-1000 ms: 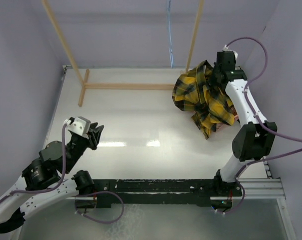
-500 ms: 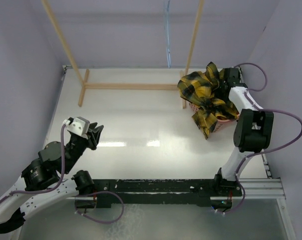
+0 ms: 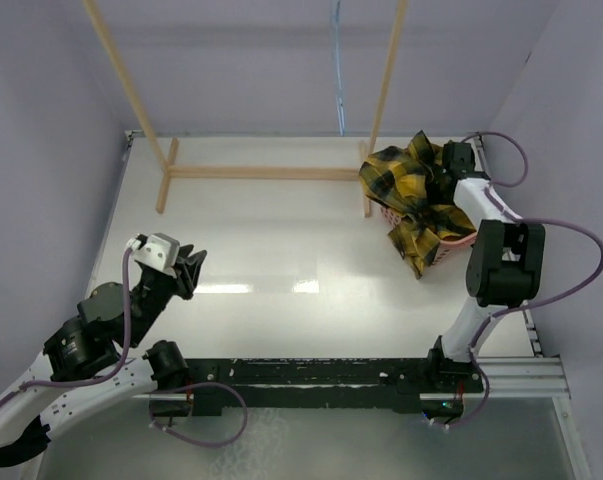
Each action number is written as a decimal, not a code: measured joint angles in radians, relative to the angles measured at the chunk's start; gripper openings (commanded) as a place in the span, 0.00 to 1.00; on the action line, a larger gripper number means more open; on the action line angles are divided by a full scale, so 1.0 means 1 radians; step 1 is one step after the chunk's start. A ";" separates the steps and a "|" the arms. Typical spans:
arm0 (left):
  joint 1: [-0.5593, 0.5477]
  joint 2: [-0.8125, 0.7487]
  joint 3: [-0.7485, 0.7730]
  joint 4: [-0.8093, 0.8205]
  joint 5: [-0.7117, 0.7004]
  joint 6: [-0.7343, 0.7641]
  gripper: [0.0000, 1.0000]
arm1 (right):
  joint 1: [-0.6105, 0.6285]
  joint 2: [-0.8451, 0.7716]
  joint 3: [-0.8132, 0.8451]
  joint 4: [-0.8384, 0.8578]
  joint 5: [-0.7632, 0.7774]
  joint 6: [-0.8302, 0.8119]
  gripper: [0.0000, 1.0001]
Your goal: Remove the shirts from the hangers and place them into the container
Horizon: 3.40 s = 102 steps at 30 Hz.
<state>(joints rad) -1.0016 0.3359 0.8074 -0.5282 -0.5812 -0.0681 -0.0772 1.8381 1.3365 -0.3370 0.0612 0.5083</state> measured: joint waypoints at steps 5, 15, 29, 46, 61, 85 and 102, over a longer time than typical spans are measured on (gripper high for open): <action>0.000 0.002 0.000 0.000 -0.004 0.000 0.36 | -0.002 -0.146 0.026 -0.094 0.020 -0.002 0.63; 0.000 0.002 0.000 -0.001 -0.007 0.000 0.36 | -0.001 -0.490 0.198 -0.108 0.008 -0.053 0.63; 0.000 0.001 0.000 -0.002 -0.008 0.000 0.36 | 0.072 -0.420 0.127 -0.168 -0.312 -0.158 0.20; 0.003 -0.002 0.000 -0.005 -0.019 0.000 0.36 | 0.068 -0.254 0.019 -0.132 -0.099 -0.087 0.01; 0.005 -0.014 -0.001 -0.005 -0.022 0.000 0.37 | 0.060 0.058 -0.035 -0.021 -0.012 -0.036 0.00; 0.005 -0.010 -0.002 -0.005 -0.025 0.000 0.37 | 0.015 -0.594 -0.001 -0.146 0.307 -0.012 0.83; 0.005 -0.024 -0.002 -0.005 -0.024 0.000 0.37 | -0.209 -0.615 -0.228 -0.113 0.340 0.181 0.83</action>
<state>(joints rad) -0.9970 0.3122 0.8055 -0.5331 -0.6052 -0.0681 -0.2867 1.2228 1.1088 -0.4503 0.4015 0.6895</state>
